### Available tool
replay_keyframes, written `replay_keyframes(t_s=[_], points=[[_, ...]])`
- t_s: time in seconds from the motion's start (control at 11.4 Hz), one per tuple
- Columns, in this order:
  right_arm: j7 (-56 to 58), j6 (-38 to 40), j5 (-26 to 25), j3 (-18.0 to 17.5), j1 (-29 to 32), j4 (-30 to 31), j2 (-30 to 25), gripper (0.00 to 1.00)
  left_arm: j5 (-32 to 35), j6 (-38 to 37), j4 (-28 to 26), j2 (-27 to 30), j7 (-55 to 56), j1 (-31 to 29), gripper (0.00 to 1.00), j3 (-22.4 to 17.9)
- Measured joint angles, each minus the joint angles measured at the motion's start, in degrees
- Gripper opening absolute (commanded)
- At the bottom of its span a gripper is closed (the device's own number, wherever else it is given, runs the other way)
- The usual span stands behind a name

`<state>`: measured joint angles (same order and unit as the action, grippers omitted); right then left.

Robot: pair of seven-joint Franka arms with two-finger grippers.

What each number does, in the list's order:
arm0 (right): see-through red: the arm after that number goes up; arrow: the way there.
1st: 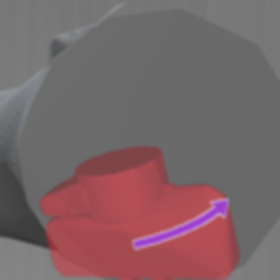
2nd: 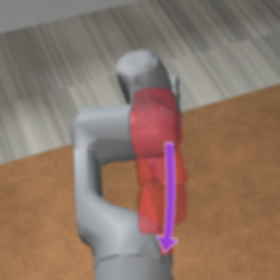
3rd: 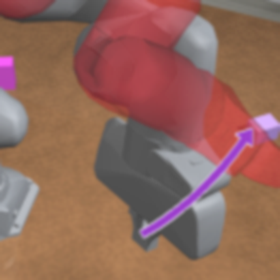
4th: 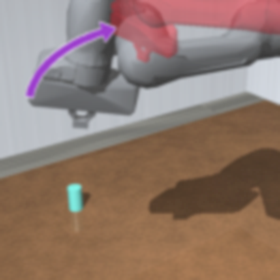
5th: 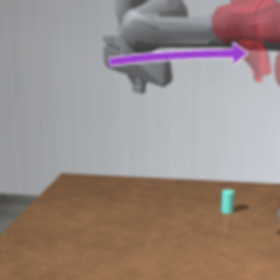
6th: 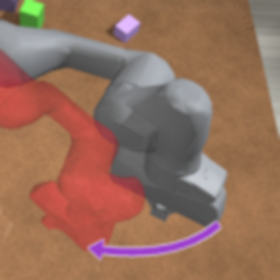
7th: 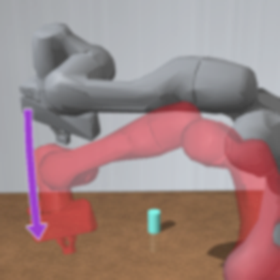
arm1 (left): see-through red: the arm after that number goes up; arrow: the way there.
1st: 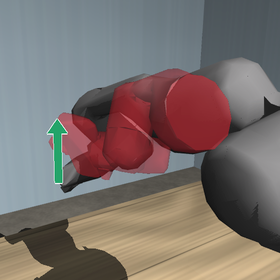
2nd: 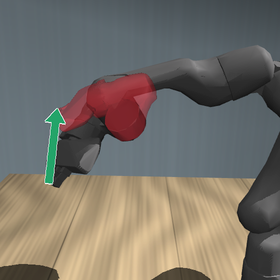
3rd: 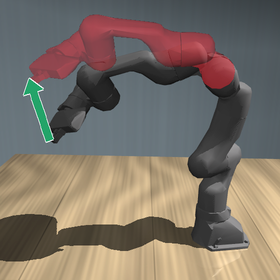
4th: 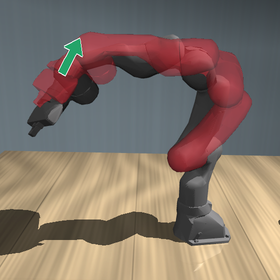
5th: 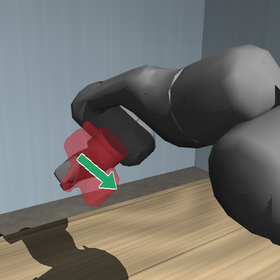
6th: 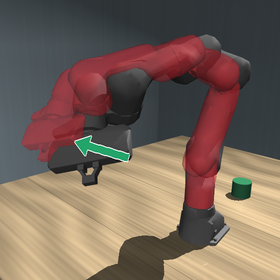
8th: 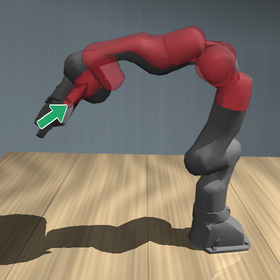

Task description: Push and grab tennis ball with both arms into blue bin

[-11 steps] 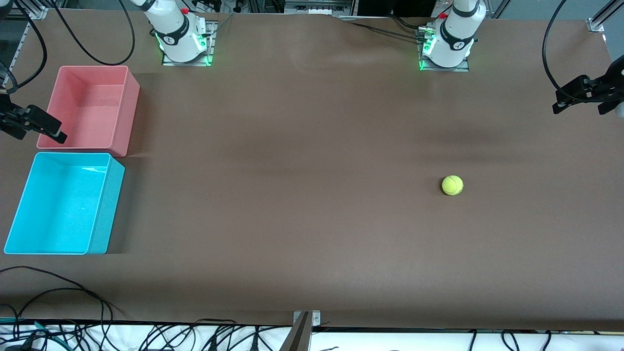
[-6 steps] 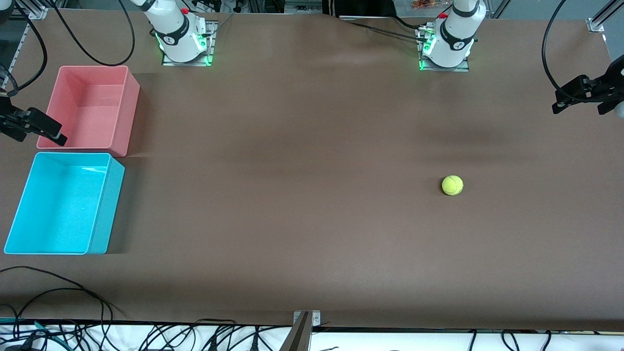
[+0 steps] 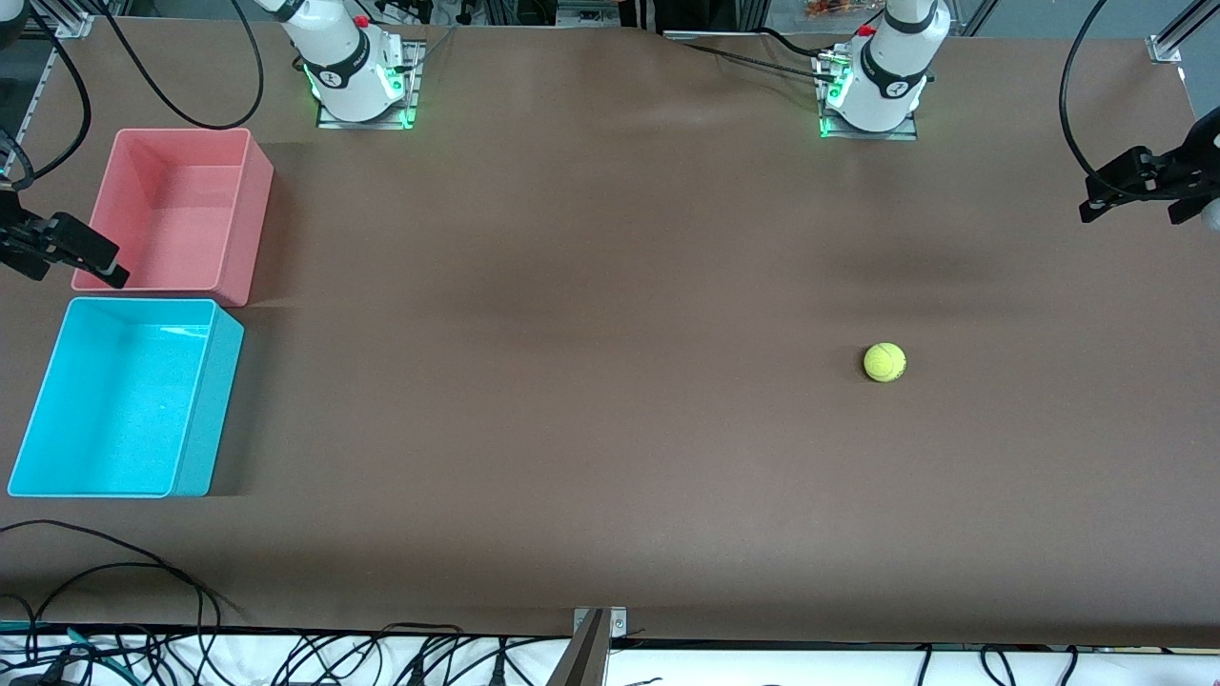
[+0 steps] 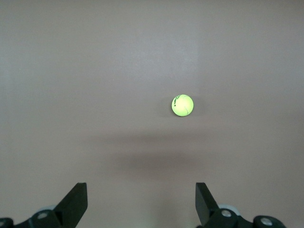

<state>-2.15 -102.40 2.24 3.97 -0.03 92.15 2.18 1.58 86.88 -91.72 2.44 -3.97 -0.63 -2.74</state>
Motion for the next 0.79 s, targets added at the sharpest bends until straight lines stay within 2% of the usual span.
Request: replay_keyframes(t_s=[0.79], points=[[0.0,-2.2,0.0,0.0,0.0,0.0,1.1,1.0,0.0,0.0,0.1,0.0,0.0,0.0,1.0,0.0]])
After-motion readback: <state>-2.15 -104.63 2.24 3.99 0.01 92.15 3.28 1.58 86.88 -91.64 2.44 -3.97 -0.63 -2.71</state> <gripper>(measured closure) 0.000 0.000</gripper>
